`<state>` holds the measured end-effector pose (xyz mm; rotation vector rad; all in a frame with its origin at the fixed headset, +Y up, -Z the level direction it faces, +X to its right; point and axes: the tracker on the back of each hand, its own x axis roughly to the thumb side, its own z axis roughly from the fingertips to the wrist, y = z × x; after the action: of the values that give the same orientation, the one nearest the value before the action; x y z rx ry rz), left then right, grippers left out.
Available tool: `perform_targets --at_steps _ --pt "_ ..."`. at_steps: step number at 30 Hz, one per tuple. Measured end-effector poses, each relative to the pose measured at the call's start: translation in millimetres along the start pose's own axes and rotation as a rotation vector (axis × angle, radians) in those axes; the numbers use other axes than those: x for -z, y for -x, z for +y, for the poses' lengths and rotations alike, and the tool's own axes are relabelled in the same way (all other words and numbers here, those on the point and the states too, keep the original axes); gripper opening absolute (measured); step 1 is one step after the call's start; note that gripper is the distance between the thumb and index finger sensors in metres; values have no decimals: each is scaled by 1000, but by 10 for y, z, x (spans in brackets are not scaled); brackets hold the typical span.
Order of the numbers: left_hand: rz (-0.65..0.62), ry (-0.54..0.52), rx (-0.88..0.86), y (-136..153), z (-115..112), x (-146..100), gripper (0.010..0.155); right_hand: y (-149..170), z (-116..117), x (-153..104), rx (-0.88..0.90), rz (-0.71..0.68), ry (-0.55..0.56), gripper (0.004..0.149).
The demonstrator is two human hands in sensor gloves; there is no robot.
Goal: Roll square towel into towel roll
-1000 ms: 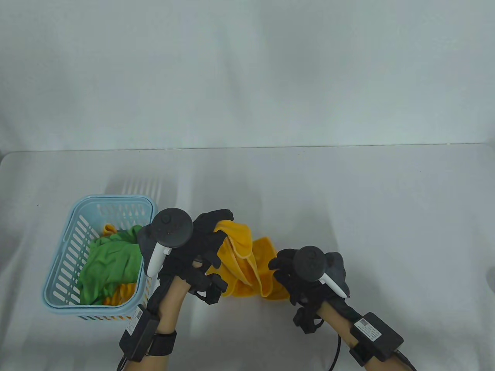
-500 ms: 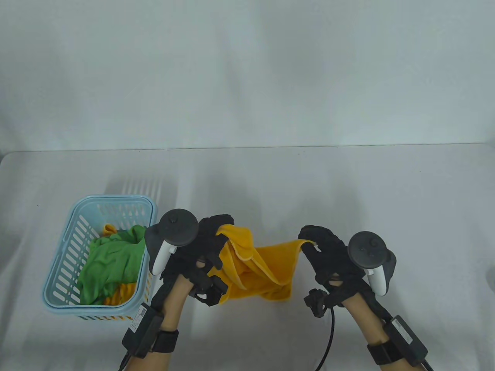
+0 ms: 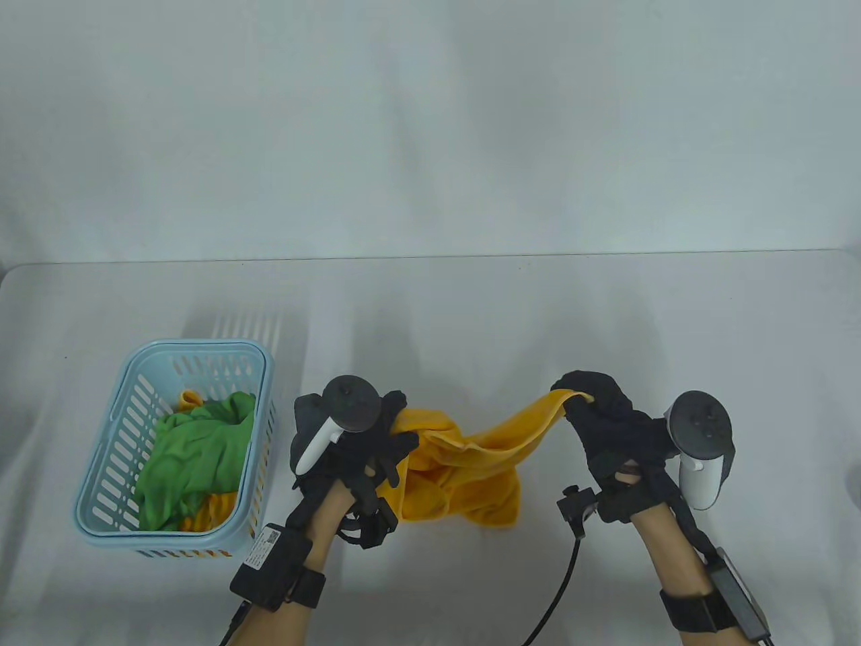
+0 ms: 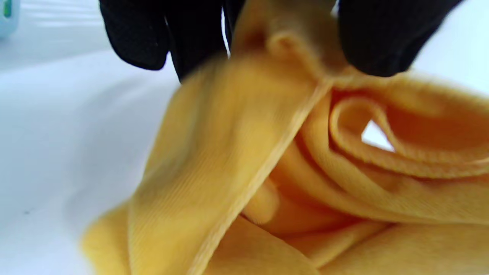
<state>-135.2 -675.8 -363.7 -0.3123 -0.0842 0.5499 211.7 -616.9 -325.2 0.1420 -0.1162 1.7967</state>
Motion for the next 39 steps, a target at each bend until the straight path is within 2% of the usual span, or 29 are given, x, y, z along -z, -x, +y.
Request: perform_targets --at_steps 6,9,18,22,27,31,39 --pt "-19 -24 46 -29 48 -41 80 -360 58 226 -98 3 -6 39" --pt "-46 -19 40 -62 49 -44 78 -568 109 337 -176 16 -57 39" --pt "-100 -90 81 -160 133 -99 77 -1297 188 491 -313 -35 -150 38" --pt "-104 -123 57 -152 207 -138 75 -1581 163 540 -364 -75 -120 38" --pt "-102 -148 22 -121 269 -162 74 -1912 100 595 -341 -124 -104 37" --pt "-104 -143 23 -118 266 -159 74 -2006 90 611 -316 -125 -90 37" --pt "-115 -111 62 -170 160 -132 73 -1989 104 612 -306 -110 -125 37"
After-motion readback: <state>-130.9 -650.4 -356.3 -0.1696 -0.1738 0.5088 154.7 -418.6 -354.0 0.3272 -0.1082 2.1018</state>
